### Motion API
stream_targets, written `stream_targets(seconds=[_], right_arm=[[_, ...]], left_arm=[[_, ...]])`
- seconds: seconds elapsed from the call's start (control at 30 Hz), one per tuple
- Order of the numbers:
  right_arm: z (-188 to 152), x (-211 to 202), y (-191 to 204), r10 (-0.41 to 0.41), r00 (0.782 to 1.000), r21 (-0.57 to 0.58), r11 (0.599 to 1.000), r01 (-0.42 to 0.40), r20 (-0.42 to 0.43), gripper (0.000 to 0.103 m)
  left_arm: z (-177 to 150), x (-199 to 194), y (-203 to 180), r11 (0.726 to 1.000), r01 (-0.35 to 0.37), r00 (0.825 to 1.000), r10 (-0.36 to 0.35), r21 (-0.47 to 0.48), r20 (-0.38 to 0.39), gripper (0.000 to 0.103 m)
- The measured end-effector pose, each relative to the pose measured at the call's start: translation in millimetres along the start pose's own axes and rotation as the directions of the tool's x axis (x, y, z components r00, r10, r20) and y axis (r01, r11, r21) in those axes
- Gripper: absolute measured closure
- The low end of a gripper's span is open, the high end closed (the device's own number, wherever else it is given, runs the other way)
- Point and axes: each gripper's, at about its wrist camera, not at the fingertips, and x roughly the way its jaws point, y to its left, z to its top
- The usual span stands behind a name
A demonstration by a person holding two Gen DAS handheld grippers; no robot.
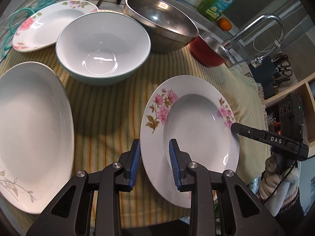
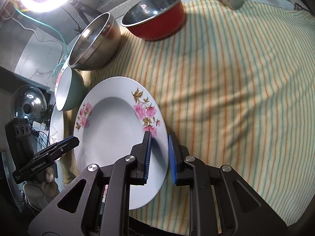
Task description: Organize plates and bowls
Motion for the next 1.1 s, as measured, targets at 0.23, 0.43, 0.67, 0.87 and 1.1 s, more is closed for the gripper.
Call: stream_targets(seconds=[0.23, 0.43, 0.67, 0.87, 1.1], right_arm=[[-10.8, -5.3, -5.3, -0.015, 1.000, 0.004, 1.000, 0.015, 0.007, 0.085], [-20.3, -9.2, -6.9, -0.023, 1.000, 0.001, 1.000, 0.023, 0.008, 0.085], [-23.9, -8.6, -2.8, -0.032, 0.999, -0.005, 0.999, 0.032, 0.005, 0.085], [-24.7, -7.5, -1.1, -0.043, 0.999, -0.012, 0.999, 0.043, 0.003, 0.085], [-26.3, -7.8, 1.5, -0.068, 0.998, -0.027, 0.997, 0.068, 0.012, 0.085]], left_arm=[[-8.9, 0.3, -6.6, 1.000, 0.008, 1.000, -0.008, 0.016, -0.008, 0.076], [-13.2, -1.7, -6.1, 1.000, 0.012, 1.000, -0.012, 0.018, -0.008, 0.076], [-16.0, -2.7, -5.6, 1.000, 0.009, 1.000, -0.009, 0.022, -0.005, 0.076], [-16.7, -4.1, -6.9, 1.000, 0.005, 1.000, -0.005, 0.030, -0.003, 0.076], [-15.6, -9.2, -8.5, 0.999, 0.000, 1.000, 0.000, 0.045, 0.013, 0.076]])
